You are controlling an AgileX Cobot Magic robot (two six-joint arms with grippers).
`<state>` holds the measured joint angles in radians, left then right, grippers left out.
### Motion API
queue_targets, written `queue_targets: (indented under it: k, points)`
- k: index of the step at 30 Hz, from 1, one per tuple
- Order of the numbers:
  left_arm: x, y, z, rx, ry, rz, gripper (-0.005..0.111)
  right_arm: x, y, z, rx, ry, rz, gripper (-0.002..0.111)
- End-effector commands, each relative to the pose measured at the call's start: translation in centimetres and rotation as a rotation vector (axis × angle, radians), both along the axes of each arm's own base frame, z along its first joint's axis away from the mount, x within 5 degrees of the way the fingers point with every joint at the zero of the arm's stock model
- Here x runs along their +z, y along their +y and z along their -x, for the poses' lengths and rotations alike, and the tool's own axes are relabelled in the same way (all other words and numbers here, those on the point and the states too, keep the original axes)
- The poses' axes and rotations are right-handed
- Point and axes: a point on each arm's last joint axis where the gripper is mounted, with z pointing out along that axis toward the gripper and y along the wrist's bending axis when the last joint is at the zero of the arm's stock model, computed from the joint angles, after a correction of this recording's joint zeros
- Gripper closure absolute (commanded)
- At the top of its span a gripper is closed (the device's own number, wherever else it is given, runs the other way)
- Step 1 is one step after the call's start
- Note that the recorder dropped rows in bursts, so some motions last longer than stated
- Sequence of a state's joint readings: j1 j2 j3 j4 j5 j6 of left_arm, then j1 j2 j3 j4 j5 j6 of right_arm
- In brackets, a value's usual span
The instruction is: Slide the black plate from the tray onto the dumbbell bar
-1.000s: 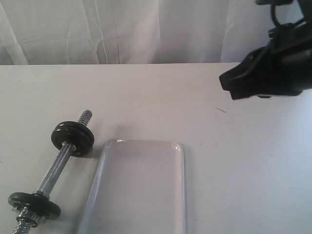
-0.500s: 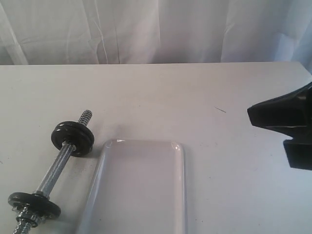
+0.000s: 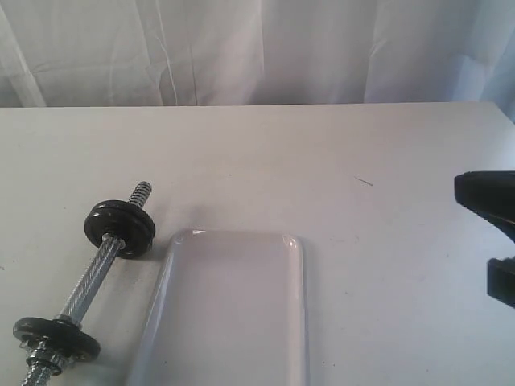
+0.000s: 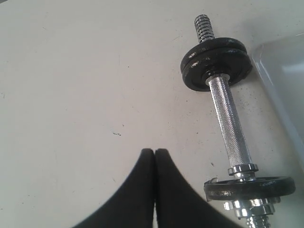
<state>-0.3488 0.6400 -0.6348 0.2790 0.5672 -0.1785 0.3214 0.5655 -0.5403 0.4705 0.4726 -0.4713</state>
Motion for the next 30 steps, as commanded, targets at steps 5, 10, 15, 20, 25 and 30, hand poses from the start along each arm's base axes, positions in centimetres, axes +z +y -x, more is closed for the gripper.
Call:
queue_targets:
  k: [5, 10, 15, 20, 25, 30]
  points:
    - [-0.1, 0.1, 0.2, 0.002, -0.001, 0.006, 0.107, -8.0, -2.4, 2.6, -0.187, -0.100, -0.082, 0.108]
    - [-0.1, 0.1, 0.2, 0.002, -0.001, 0.006, 0.107, -11.8, -3.2, 3.2, -0.285, -0.033, -0.089, 0.108]
    - [-0.1, 0.1, 0.2, 0.002, -0.001, 0.006, 0.107, -12.7, -3.9, 3.5, -0.376, -0.041, -0.119, 0.108]
    - [-0.1, 0.1, 0.2, 0.002, -0.001, 0.006, 0.107, -13.1, -4.1, 3.7, -0.388, -0.025, -0.046, 0.108]
    - [-0.1, 0.1, 0.2, 0.002, -0.001, 0.006, 0.107, -13.3, -4.7, 3.7, -0.466, -0.001, -0.043, 0.108]
    - [-0.1, 0.1, 0.2, 0.002, -0.001, 0.006, 0.107, -13.3, -4.9, 3.7, -0.501, 0.006, -0.069, 0.108]
